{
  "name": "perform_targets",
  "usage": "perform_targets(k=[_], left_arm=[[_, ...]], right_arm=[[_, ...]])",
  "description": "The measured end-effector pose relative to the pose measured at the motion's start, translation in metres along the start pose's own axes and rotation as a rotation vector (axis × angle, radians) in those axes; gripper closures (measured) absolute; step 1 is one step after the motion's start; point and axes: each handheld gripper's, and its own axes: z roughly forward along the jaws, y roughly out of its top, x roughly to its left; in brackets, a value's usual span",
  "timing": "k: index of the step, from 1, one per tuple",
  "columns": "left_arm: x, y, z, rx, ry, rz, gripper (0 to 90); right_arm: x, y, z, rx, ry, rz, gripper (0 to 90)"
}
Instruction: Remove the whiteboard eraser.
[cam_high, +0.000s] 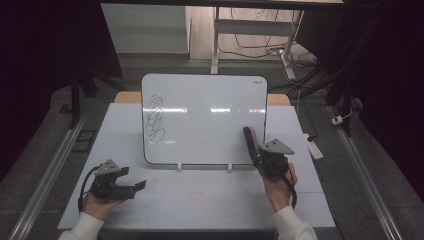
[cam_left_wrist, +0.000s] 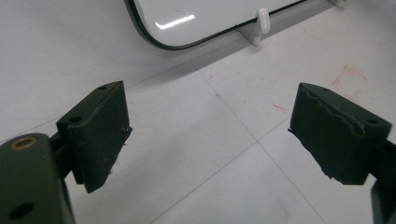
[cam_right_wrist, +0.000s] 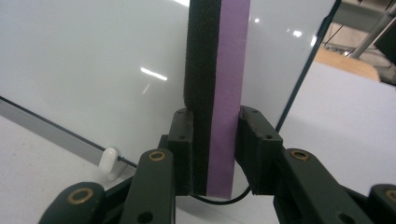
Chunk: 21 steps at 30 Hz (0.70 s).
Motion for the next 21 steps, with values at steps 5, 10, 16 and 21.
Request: perform_targets(k=[5,10,16,21], left_arm=[[0.0,0.0,0.0,0.001,-0.001,0.001,12.9],[-0.001,0.0,0.0,0.001,-0.007,0.003,13.0],[-0.001,0.001,-0.001,-0.005,-0.019,-0.003,13.9],[-0.006,0.006,-0.002,-0.013,-0.054,-0.002,14.1]], right_arm=[[0.0,0.004,-0.011,-0.037,0.019,-0.025,67.9],[0.008,0.001,-0.018,-0.039,0.073,-0.072,68.0],[0.02,-0.005,-0.026,-0.04,0.149,-0.147,68.0],[0.034,-0.008,-0.028,-0.036,0.207,-0.213,67.9]])
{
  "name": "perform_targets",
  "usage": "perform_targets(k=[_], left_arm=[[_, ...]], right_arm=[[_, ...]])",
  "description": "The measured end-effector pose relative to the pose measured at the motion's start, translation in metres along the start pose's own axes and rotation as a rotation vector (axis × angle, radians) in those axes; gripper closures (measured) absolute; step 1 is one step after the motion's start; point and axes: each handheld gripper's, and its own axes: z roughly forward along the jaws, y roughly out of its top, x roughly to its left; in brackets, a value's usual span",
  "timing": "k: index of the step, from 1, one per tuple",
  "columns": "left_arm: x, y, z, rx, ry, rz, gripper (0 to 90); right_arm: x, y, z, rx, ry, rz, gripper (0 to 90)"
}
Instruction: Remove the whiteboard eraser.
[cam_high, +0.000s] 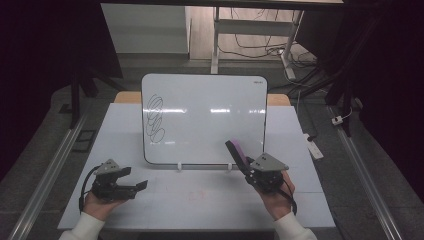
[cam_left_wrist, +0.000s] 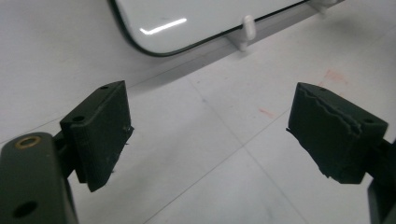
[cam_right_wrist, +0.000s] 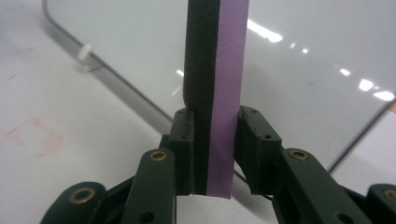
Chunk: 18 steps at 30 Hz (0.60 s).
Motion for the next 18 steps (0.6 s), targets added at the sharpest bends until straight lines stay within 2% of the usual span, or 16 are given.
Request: perform_targets(k=[4,5,6,7,9,12,14,18], left_arm=[[-0.006,0.011,0.001,-0.009,-0.045,0.009,14.1],[-0.006,0.011,0.001,-0.009,-0.045,0.009,14.1],[-0.008,0.014,0.001,-0.012,-0.055,0.012,14.2],[-0.012,0.021,0.003,-0.009,-0.081,0.017,14.3],[-0.017,0.028,0.005,-0.005,-0.104,0.027,14.4],[-0.022,0.034,0.008,0.005,-0.125,0.04,15.2],[-0.03,0.043,0.012,0.012,-0.158,0.053,15.7],[-0.038,0.052,0.018,0.018,-0.175,0.077,16.9]], right_arm=[[0.011,0.002,0.004,-0.004,0.04,-0.038,67.9],[0.011,0.002,0.004,-0.004,0.04,-0.038,67.9],[0.017,0.003,0.006,-0.004,0.055,-0.059,67.9],[0.02,0.003,0.007,-0.004,0.061,-0.069,67.9],[0.025,0.003,0.01,-0.002,0.076,-0.092,67.9],[0.032,0.003,0.013,-0.002,0.107,-0.1,67.8],[0.036,0.003,0.015,-0.003,0.133,-0.105,67.9],[0.045,0.003,0.019,-0.001,0.156,-0.137,67.9]])
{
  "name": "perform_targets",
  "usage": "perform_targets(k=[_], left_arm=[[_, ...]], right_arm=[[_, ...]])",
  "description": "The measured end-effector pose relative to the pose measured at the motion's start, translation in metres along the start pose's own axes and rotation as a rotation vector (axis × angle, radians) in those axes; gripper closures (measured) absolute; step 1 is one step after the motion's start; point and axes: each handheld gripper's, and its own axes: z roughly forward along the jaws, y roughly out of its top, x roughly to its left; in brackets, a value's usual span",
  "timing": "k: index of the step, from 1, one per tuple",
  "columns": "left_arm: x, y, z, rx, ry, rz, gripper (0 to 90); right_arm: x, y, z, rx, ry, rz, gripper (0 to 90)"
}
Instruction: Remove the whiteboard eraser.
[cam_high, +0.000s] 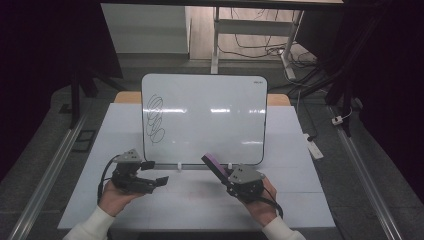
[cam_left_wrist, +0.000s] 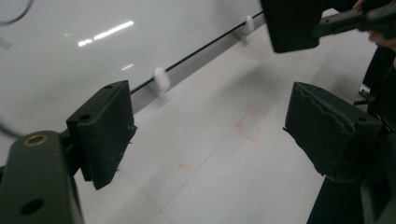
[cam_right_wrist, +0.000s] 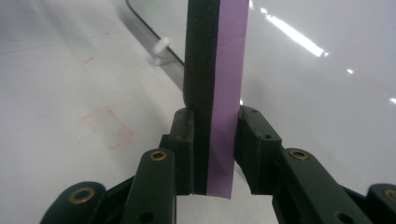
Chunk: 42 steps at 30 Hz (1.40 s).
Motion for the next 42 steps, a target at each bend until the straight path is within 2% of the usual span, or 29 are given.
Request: perform_targets(k=[1,5,11,17,24,25,34,42], left_arm=[[-0.004,0.006,0.004,0.0,-0.007,0.017,17.3],[-0.011,0.016,0.012,0.005,-0.027,0.039,17.5],[-0.019,0.025,0.022,0.021,-0.054,0.055,17.6],[-0.023,0.031,0.03,0.039,-0.082,0.069,17.9],[-0.03,0.039,0.039,0.055,-0.118,0.084,19.0],[-0.03,0.041,0.041,0.058,-0.123,0.088,19.3],[-0.032,0.044,0.052,0.082,-0.165,0.08,22.0],[-0.03,0.045,0.057,0.104,-0.213,0.066,26.2]], right_arm=[[0.002,0.0,0.001,0.001,0.003,-0.009,67.9],[0.006,0.001,0.003,0.002,0.013,-0.031,67.9],[0.012,0.002,0.007,0.002,0.027,-0.051,67.8],[0.019,0.003,0.01,0.008,0.04,-0.099,67.8],[0.027,0.006,0.014,0.002,0.062,-0.12,67.8],[0.028,0.006,0.014,0.002,0.063,-0.136,67.8],[0.037,0.008,0.014,-0.005,0.057,-0.181,67.8],[0.04,0.008,0.01,-0.011,0.043,-0.259,67.8]])
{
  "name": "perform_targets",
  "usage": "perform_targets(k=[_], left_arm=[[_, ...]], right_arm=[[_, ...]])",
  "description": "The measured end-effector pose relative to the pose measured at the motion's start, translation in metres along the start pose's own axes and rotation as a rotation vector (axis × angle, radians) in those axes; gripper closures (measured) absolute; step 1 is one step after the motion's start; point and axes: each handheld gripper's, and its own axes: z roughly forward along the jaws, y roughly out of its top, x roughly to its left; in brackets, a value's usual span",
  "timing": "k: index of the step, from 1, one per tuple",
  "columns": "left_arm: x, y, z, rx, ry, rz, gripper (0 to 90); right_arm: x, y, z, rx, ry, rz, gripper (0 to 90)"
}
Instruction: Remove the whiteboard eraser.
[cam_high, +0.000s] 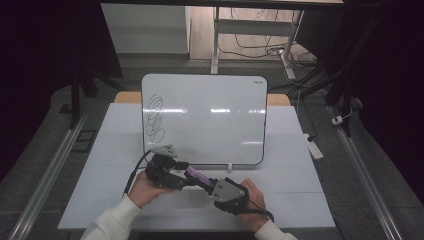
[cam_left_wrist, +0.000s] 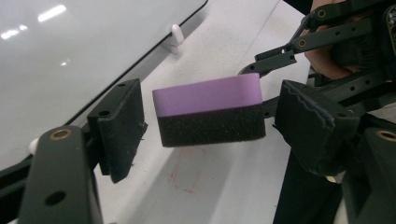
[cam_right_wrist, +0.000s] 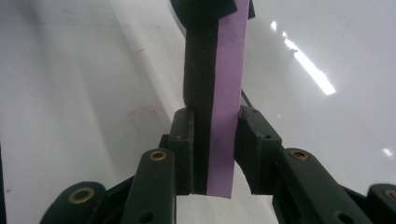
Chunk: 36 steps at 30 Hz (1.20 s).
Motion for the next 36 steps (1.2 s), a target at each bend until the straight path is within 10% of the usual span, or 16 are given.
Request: perform_targets(k=[15,21,30,36], left_arm=[[0.0,-0.002,0.007,0.052,-0.04,0.004,38.0],[-0.004,-0.007,0.007,0.049,-0.015,0.055,38.9],[-0.013,-0.017,-0.002,0.027,-0.027,0.229,39.1],[-0.02,-0.018,-0.002,0.024,-0.06,0.306,39.1]], right_arm=[[0.005,0.0,-0.003,-0.001,-0.004,-0.131,66.9],[-0.004,-0.004,-0.001,0.012,0.104,-0.027,49.3],[-0.046,-0.022,-0.007,-0.048,0.388,0.271,36.9],[-0.055,-0.021,-0.001,-0.055,0.501,0.322,34.5]])
